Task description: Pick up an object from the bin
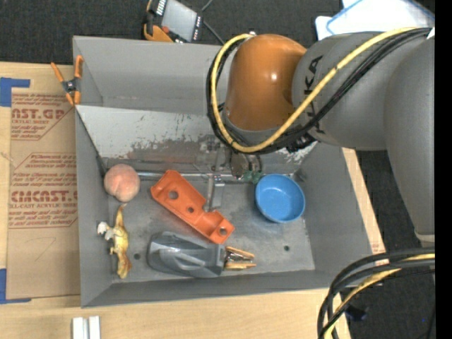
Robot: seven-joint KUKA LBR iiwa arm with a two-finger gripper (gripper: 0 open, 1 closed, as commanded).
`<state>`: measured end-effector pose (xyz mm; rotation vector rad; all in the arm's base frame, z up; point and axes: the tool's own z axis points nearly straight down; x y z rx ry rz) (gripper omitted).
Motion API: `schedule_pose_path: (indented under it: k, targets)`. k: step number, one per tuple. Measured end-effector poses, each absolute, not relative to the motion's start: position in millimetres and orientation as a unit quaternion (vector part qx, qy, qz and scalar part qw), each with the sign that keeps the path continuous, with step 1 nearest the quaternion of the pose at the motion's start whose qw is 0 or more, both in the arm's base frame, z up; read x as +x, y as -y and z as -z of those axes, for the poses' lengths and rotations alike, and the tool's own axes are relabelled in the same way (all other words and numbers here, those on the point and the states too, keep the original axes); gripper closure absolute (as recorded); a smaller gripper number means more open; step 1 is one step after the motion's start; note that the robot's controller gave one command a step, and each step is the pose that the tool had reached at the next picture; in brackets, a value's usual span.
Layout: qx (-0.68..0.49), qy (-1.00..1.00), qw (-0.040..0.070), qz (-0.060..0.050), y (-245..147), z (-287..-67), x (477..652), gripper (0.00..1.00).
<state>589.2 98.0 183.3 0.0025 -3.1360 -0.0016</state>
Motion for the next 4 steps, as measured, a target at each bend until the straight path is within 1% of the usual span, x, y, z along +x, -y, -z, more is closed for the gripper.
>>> schedule_pose_path:
  k: [1, 2, 3, 4]
  targets:
    - [0.0, 1.0, -0.001, 0.001, -97, -187, 591.1, 0.0]
    - [-0.103, 0.995, -0.002, 0.001, -91, -69, 567.5, 0.0]
    - [-0.056, 0.998, -0.006, 0.002, -116, -134, 561.6, 0.0]
    - [-0.155, 0.988, -0.006, 0.002, -119, -100, 546.2, 0.0]
